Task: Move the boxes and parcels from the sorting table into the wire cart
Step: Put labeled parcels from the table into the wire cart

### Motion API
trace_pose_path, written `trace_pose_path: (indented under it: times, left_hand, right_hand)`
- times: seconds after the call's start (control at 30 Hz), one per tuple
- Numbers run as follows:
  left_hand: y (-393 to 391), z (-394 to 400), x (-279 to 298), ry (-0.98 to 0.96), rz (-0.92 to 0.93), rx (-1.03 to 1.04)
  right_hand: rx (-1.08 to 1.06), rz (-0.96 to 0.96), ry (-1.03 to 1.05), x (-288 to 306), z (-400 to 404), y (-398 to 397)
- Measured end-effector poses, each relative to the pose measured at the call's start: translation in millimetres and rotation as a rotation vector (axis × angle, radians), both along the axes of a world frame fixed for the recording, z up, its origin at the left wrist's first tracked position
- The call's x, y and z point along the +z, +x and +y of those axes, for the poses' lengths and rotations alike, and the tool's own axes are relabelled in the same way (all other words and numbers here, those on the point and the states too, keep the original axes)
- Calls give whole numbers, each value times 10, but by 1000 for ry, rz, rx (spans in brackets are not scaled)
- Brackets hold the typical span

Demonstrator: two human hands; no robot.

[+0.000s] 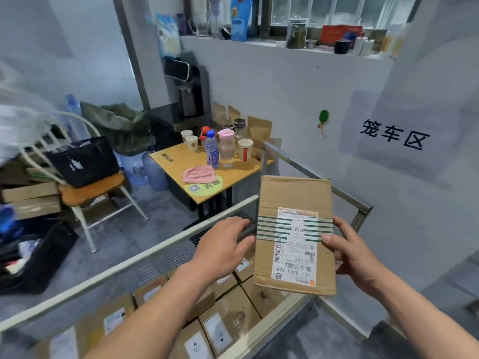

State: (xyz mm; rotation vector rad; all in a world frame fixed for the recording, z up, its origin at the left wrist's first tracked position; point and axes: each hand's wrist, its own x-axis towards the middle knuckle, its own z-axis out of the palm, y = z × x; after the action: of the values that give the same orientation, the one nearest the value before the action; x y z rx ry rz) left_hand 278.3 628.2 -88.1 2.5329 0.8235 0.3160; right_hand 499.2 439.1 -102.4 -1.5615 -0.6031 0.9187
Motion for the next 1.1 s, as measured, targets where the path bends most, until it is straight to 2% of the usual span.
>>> trace_pose_path:
  times: [0.2,0.63,0.83,1.1]
  left_hand:
    - [-138,662,-141,64,50,28]
    - [-692,1531,-610,-28,182,214]
    - [-765,1690,-1061,-118,303,340]
    - [-451,1665,-1949,-322,423,425]
  right_hand:
    - [62,-8,-33,-53,791,32]
    - [262,29,-133,-577,2181,-143]
    - [377,88,-204,-1242,2741,-53]
    - [488,131,-432,-2458,3034,347]
